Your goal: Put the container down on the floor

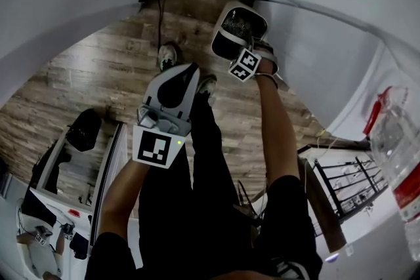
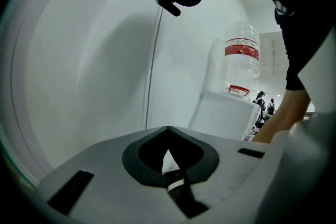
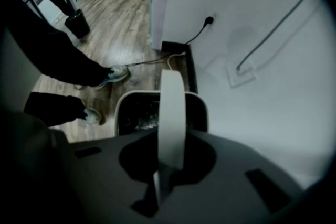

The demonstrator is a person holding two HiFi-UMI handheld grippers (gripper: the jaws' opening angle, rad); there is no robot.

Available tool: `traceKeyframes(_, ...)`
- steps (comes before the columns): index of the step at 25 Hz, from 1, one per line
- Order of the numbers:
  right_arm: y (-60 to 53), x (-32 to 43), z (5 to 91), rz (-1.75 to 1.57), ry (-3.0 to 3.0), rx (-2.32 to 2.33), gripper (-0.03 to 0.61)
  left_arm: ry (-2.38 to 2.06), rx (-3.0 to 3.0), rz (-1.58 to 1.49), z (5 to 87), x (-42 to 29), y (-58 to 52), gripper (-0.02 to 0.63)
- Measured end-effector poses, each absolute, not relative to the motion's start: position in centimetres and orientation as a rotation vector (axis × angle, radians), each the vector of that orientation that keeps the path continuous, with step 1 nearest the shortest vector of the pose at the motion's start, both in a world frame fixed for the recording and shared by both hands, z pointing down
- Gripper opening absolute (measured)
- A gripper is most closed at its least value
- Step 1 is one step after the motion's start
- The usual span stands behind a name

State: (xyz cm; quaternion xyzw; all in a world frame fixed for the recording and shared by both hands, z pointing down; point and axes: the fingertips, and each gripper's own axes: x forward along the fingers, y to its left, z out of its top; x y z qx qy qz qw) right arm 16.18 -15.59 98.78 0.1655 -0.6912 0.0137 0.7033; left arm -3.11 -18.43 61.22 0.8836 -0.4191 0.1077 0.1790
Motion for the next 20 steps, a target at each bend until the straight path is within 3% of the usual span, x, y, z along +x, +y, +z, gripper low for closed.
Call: traceKeyframes(20, -18.2, 17.8, 103.6, 0.011, -1.472, 0.343, 0.034, -1.224, 2.468, 0.245, 63.5, -3.4, -19.8, 0.029)
